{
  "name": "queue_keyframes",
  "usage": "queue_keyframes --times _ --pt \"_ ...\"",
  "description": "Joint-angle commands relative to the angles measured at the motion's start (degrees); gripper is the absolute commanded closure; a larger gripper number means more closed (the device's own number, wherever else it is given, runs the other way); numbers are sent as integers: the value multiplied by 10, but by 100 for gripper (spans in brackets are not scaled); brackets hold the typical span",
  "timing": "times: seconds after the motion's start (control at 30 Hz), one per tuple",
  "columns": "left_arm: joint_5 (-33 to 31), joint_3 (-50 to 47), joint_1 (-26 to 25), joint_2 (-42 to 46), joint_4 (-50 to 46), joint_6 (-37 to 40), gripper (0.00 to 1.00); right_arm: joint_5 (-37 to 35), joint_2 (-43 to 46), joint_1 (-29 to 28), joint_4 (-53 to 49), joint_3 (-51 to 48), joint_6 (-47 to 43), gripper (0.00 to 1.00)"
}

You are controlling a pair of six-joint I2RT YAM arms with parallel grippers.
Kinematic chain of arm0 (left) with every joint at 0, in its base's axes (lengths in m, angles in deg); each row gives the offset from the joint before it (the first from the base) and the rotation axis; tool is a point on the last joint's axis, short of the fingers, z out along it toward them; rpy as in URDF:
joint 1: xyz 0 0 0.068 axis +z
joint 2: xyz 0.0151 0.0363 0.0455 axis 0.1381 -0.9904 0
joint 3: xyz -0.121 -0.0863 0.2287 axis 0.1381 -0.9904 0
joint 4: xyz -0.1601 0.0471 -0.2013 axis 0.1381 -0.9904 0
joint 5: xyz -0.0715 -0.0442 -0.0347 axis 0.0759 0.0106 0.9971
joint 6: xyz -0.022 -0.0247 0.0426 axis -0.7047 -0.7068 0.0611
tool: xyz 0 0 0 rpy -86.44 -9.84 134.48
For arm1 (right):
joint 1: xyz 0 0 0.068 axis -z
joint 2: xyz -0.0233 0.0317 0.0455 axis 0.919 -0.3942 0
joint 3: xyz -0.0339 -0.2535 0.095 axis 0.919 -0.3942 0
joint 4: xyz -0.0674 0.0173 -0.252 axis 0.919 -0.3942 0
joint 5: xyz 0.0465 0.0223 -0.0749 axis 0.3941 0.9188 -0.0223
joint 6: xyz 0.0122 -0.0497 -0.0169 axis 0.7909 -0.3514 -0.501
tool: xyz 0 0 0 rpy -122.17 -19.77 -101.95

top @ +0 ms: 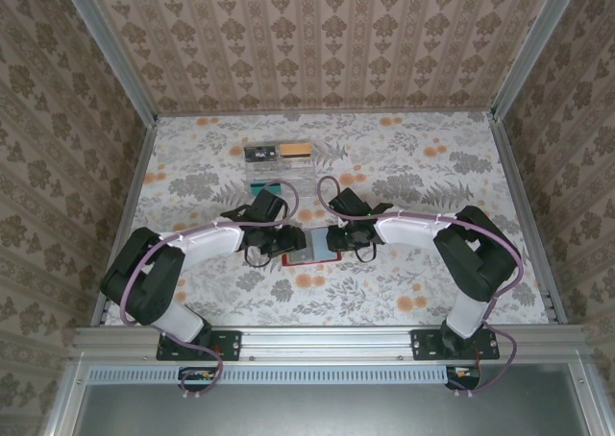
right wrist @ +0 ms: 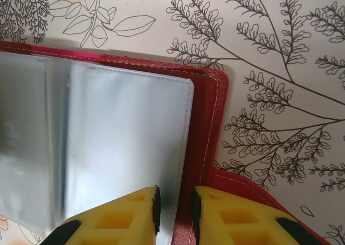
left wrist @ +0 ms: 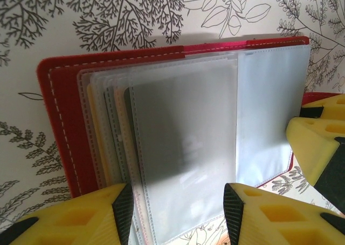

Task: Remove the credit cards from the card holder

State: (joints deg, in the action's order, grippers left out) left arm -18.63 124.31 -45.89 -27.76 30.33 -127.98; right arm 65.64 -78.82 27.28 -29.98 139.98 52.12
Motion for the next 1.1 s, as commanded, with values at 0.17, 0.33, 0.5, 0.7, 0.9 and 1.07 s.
queue_keyframes --times 0.17,0.33,0.5,0.7,0.9,1.07 --pt "7 13 -5 1 6 11 50 2 -28 -9 -7 -6 8 74" --pt "8 19 -4 6 2 15 50 1 -28 -9 -7 -6 8 74" --pt "13 18 -5 -9 2 12 50 2 -29 -9 -7 -5 9 74" --pt "22 24 -5 -33 -1 11 50 2 -28 -9 -5 -8 10 74" --pt "19 31 -7 -51 -21 10 49 1 -27 -9 -6 -8 10 74" --pt "40 40 -9 -60 -4 14 46 2 -28 -9 -4 -8 11 74"
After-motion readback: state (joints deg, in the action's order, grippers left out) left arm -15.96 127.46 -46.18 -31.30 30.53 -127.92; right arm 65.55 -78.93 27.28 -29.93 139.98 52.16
